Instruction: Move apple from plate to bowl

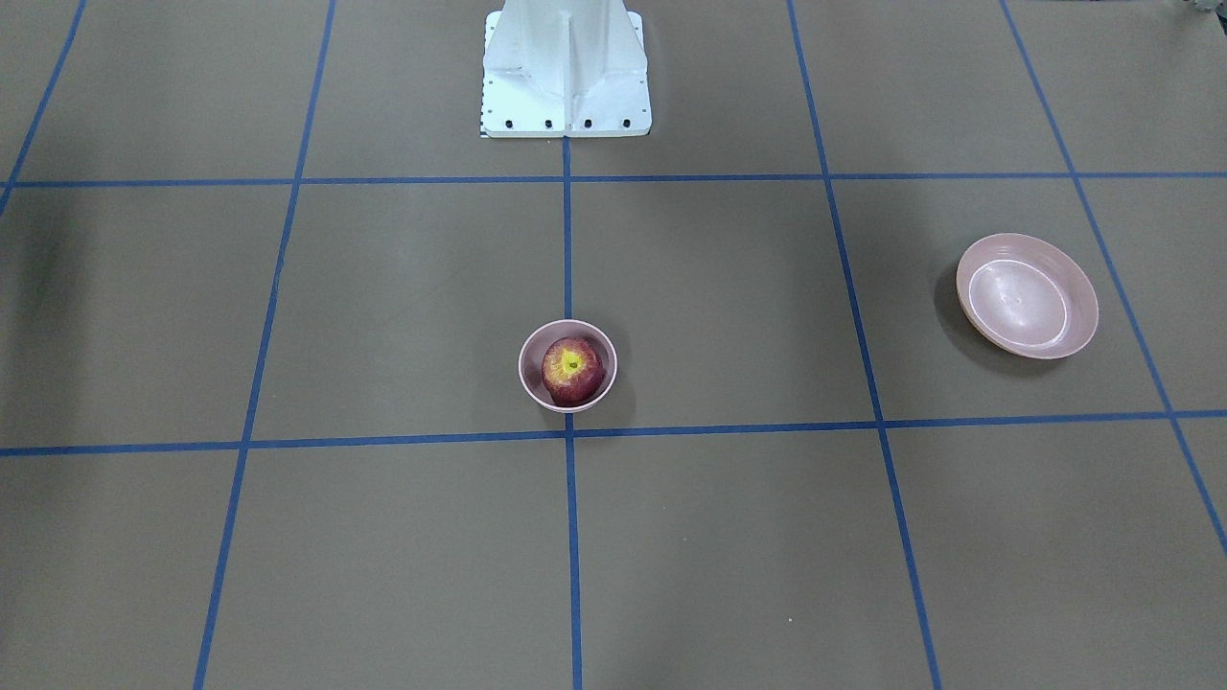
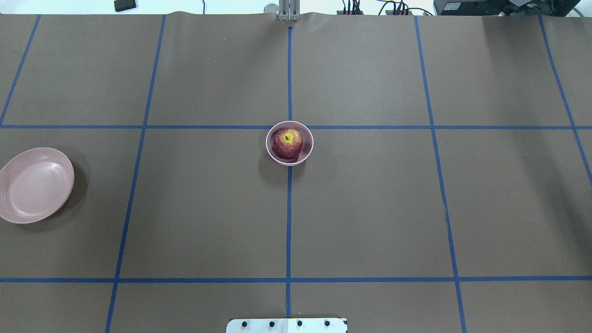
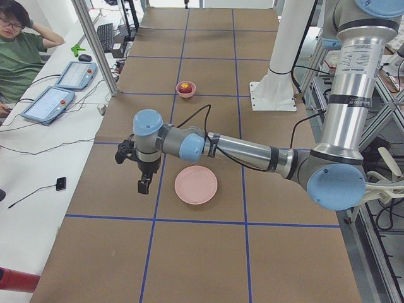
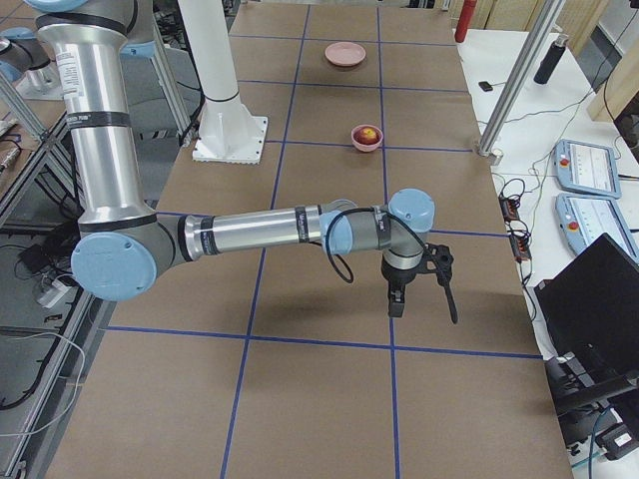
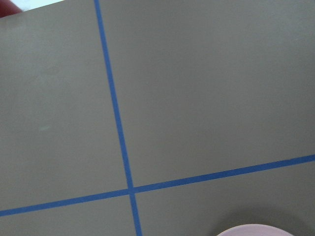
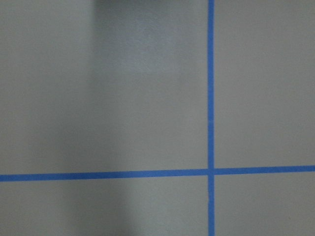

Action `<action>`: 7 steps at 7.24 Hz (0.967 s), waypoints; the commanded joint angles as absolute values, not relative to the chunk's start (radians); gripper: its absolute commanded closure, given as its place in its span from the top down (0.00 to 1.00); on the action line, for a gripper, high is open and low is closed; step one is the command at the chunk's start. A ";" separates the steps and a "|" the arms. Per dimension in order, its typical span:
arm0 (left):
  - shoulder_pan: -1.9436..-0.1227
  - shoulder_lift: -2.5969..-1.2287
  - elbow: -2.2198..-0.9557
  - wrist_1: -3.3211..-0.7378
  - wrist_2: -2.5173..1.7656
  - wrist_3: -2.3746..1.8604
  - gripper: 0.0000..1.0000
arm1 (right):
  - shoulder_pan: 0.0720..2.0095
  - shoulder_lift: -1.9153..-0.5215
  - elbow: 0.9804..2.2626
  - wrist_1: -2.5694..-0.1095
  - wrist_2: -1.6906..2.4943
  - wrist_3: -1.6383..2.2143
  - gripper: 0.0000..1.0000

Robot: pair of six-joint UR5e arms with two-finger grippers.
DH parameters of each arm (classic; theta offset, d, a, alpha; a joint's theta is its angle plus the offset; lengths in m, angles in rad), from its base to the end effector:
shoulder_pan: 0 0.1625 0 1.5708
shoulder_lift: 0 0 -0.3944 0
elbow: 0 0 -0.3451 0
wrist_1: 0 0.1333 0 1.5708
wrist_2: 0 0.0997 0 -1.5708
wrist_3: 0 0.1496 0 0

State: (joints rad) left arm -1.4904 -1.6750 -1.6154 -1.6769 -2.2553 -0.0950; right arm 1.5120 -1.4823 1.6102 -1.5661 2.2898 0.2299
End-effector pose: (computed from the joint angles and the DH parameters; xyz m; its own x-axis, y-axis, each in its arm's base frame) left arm 0.0022 -0.5095 0.5906 0.7634 0.1287 -0.6330 -0.0053 0.9812 0.1930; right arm 0.0059 -0.4920 0.6097 0.7397 0.0978 0.6658 -0.1133 0.9934 -0.0200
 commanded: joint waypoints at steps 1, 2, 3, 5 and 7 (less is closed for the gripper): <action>-1.508 -1.629 -1.583 -1.672 -2.266 -0.084 0.98 | 1.575 -1.566 1.629 -1.566 2.316 0.222 1.00; -1.512 -1.628 -1.585 -1.664 -2.279 -0.086 0.98 | 1.577 -1.580 1.629 -1.562 2.316 0.222 1.00; -1.514 -1.629 -1.583 -1.639 -2.336 -0.086 0.98 | 1.575 -1.580 1.626 -1.571 2.321 0.224 1.00; -1.526 -1.597 -1.586 -1.629 -2.347 -0.086 0.98 | 1.575 -1.580 1.624 -1.572 2.325 0.229 1.00; -1.526 -1.592 -1.589 -1.631 -2.347 -0.086 0.98 | 1.575 -1.580 1.624 -1.572 2.326 0.229 1.00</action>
State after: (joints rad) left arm -1.5252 -1.5977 -1.5883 -1.6309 -2.3452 -0.0859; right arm 1.5753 -1.5798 1.6246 -1.5721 2.3251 0.2283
